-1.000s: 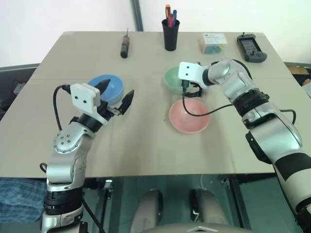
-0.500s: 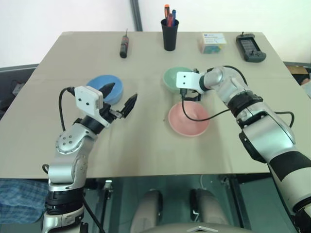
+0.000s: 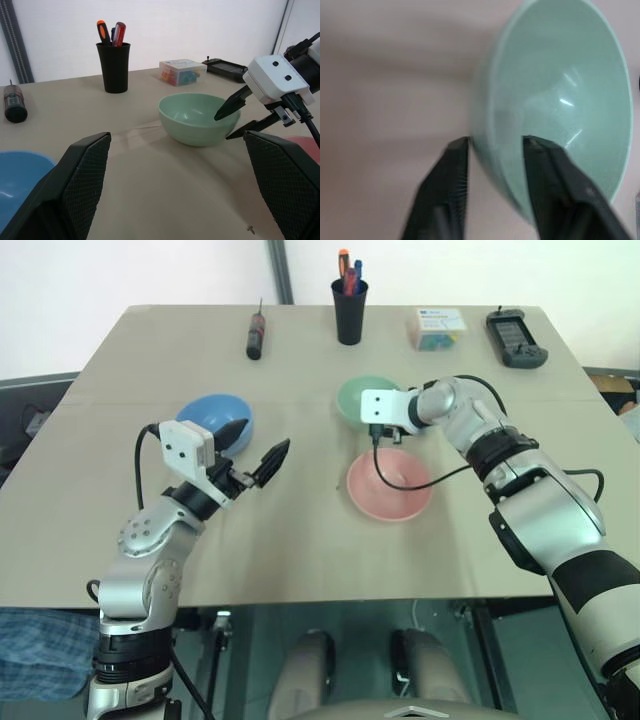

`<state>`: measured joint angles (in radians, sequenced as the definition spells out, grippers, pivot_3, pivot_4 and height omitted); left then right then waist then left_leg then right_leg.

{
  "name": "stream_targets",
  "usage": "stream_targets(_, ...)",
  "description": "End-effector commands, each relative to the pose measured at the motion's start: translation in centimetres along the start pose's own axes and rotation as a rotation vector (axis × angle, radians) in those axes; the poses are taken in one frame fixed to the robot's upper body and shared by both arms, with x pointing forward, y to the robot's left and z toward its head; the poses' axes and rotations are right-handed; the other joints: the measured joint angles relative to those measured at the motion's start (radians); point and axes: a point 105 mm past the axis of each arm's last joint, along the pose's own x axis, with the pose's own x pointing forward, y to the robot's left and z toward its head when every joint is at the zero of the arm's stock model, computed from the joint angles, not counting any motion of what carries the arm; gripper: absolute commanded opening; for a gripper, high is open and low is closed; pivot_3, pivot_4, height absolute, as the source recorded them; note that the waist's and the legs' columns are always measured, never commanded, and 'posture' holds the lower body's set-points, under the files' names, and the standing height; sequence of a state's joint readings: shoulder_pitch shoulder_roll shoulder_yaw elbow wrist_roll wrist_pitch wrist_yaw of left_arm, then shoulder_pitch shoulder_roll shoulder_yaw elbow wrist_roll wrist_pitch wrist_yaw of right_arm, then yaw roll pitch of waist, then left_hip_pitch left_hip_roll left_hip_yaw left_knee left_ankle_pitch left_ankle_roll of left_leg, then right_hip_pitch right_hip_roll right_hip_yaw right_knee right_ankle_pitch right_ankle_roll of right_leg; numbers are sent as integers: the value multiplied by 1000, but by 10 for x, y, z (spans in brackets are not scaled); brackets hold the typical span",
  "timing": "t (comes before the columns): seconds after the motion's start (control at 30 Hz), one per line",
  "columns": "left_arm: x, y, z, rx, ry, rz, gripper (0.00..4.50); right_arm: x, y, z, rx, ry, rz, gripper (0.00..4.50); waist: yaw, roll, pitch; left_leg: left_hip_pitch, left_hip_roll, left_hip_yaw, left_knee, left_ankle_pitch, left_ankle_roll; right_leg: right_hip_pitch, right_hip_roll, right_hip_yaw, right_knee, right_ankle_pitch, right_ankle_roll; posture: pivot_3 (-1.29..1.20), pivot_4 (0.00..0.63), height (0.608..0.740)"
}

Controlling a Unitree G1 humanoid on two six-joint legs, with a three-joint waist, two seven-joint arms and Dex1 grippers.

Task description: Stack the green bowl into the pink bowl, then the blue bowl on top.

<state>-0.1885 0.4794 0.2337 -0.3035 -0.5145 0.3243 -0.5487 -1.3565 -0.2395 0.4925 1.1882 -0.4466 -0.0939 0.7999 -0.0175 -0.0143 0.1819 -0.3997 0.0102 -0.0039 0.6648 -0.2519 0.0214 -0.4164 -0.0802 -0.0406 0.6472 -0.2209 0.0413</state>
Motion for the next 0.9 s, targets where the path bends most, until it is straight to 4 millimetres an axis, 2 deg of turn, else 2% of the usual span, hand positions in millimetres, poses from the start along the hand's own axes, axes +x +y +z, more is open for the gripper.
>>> stream_targets(0.03, -1, -3, 11, 22, -38, -13, 4500, -7, -14, 12, -22, -37, -43, 64, 0, 0, 0, 0, 0, 0, 0, 0, 0, 0, 0, 0, 0, 0, 0, 0, 150, 740)
stream_targets(0.17, -1, -3, 11, 27, -38, -14, 4500, -8, -14, 11, -29, -35, -38, 20, 0, 0, 0, 0, 0, 0, 0, 0, 0, 0, 0, 0, 0, 0, 0, 0, 150, 740)
stream_targets(0.3, -1, -5, 10, 30, -37, -23, 4500, -16, -20, 24, -58, -89, -28, 20, 0, 0, 0, 0, 0, 0, 0, 0, 0, 0, 0, 0, 0, 0, 0, 0, 150, 740)
stream_targets(0.47, -1, -7, 10, 38, -34, -36, 4500, -43, -30, 39, -137, -164, 3, 20, 1, 0, 0, 0, 0, 0, 0, 0, 1, 0, 0, 0, 0, 0, 0, 0, 150, 740)
stream_targets(0.57, -1, -9, 8, 49, -30, -55, 4500, -65, -29, 45, -179, -205, 37, 20, 3, 0, 0, -1, 0, 0, 0, 0, 1, -1, 0, 0, 0, 0, 0, 0, 150, 740)
stream_targets(0.73, 2, -15, 8, 67, -24, -119, 4500, -99, -5, 41, -261, -204, 140, 20, 7, 0, 0, -1, 0, -1, 0, -1, 2, 0, 0, -2, -1, 0, 0, 0, 150, 740)
stream_targets(0.9, 9, -25, 9, 83, -13, -222, 4500, -129, 42, 27, -295, -151, 350, 20, 8, 0, 0, -1, 0, -2, 0, -1, 2, 0, -1, -2, -1, 0, 0, 0, 150, 740)
